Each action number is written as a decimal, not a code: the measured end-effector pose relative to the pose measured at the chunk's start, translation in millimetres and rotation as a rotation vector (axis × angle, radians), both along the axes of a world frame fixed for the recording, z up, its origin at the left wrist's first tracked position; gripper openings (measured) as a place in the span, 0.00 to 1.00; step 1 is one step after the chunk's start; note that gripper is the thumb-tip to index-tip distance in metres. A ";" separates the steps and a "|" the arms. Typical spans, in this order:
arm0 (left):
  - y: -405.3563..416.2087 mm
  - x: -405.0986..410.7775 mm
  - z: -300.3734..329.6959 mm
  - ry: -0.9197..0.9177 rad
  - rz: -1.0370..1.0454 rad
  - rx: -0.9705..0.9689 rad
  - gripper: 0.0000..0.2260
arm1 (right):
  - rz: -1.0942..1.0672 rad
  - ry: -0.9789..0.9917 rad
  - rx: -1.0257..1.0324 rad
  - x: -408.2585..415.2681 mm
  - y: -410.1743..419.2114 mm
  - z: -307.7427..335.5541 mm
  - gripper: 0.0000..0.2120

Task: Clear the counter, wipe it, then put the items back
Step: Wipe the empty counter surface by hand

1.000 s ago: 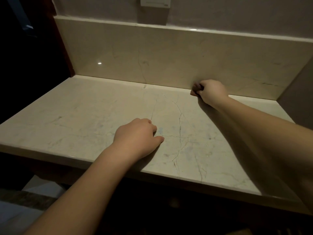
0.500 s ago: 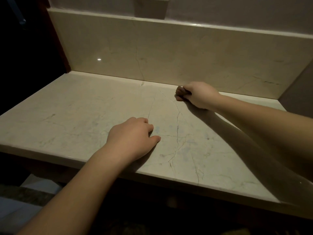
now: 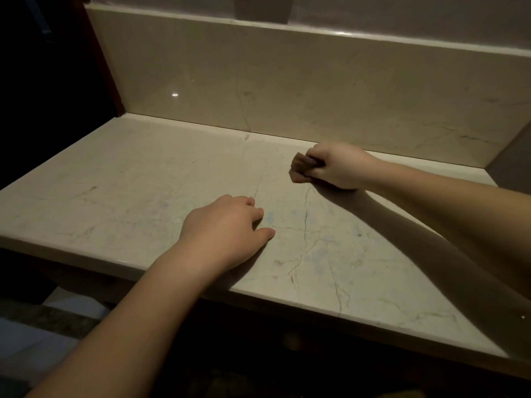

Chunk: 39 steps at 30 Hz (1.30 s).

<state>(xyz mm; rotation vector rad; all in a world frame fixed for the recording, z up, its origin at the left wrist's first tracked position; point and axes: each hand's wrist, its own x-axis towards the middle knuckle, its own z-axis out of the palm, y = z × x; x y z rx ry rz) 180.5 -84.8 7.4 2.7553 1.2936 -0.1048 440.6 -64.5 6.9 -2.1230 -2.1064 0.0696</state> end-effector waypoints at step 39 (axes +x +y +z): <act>2.1 -2.1 1.3 0.018 -0.071 -0.010 0.19 | -0.037 -0.102 0.008 -55.3 -66.7 7.3 0.06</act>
